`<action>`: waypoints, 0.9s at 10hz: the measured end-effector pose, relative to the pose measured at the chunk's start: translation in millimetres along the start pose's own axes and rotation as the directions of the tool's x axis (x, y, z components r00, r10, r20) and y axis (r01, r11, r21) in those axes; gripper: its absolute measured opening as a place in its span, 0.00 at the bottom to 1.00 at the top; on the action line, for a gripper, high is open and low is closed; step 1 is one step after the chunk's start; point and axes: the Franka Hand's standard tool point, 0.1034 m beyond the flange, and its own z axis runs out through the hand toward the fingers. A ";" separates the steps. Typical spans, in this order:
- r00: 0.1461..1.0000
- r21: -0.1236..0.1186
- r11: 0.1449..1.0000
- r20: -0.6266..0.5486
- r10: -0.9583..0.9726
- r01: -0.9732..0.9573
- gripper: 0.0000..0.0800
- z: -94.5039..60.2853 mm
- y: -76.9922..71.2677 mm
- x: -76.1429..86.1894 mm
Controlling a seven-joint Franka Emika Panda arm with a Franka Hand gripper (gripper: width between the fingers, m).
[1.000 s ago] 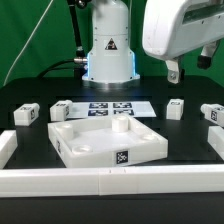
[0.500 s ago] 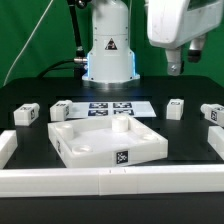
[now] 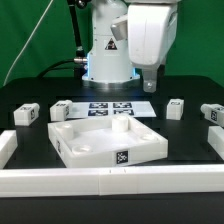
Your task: Assemble one leg
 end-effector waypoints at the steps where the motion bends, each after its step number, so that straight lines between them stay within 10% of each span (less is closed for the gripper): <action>1: 1.000 0.001 1.000 0.000 0.001 -0.001 0.81 0.5 -0.1 -0.4; 4: 0.956 -0.059 0.955 -0.021 -0.293 0.291 0.81 19.1 -6.3 -27.3; 9: 0.897 -0.059 0.896 0.010 -0.441 0.441 0.81 41.4 -18.1 -60.9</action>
Offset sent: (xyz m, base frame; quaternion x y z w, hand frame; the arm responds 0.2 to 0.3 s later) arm -0.0428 -0.0135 -0.0257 -0.0454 0.0953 -0.2877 0.9519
